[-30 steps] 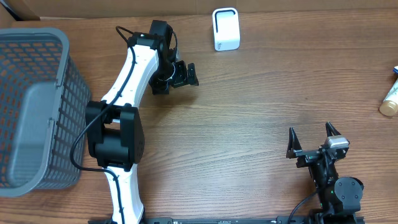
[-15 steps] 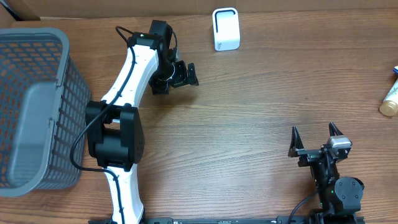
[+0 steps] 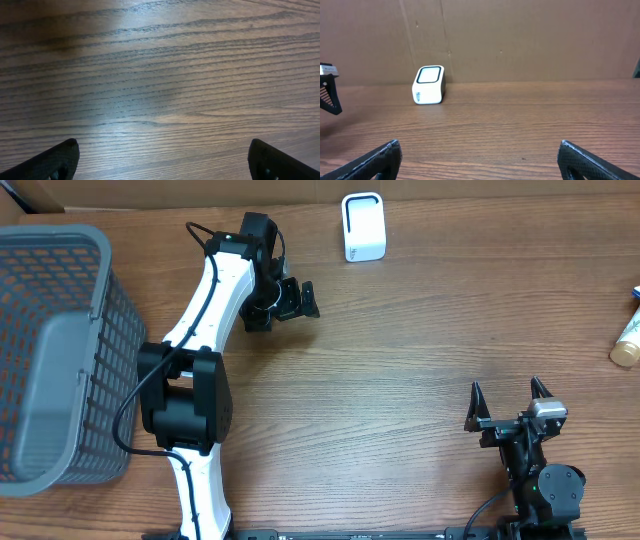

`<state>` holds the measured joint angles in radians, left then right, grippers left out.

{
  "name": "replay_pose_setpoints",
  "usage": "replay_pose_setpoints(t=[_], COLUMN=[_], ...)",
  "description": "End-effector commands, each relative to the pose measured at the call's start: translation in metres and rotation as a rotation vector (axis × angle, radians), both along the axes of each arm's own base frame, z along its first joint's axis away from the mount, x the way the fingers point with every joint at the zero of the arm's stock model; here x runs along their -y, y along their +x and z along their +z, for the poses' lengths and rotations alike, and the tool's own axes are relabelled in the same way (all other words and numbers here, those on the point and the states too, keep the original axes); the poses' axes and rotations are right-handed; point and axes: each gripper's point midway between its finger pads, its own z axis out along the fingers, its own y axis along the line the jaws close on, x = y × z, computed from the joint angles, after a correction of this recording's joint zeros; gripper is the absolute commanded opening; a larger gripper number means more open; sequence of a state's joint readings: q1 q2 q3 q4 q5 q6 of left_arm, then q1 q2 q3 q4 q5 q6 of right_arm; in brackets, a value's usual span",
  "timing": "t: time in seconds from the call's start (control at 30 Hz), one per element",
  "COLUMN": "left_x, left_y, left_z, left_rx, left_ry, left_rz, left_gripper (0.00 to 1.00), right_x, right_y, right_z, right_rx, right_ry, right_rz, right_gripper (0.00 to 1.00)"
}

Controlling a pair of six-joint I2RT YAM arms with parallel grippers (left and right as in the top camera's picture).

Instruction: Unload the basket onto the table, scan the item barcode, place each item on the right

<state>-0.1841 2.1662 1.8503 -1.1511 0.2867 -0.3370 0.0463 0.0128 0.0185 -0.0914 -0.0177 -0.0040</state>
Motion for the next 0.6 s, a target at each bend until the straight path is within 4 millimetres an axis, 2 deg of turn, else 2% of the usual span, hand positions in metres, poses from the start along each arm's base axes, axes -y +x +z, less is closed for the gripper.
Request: replay_pose_setpoints(t=[0.0,0.33,0.57], left_x=[0.0046,0.0046,0.0046], left_y=[-0.0003,-0.0003,-0.0003], left_z=[-0.0019,-0.0019,-0.0019], left_rx=[0.000,0.000,0.000], left_ry=[0.006,0.006,0.006], left_rz=[-0.005,-0.005,-0.005], left_gripper=[1.00,1.00,1.00], right_x=[0.0025,0.0018,0.0035], right_y=[0.0002,0.0001,0.0003], right_z=[-0.0021,-0.0020,-0.0021], right_rx=[0.002,0.000,0.003], right_ry=[0.004,0.034,-0.005], right_rz=[-0.013,-0.010,-0.019], right_gripper=[1.00,1.00,1.00])
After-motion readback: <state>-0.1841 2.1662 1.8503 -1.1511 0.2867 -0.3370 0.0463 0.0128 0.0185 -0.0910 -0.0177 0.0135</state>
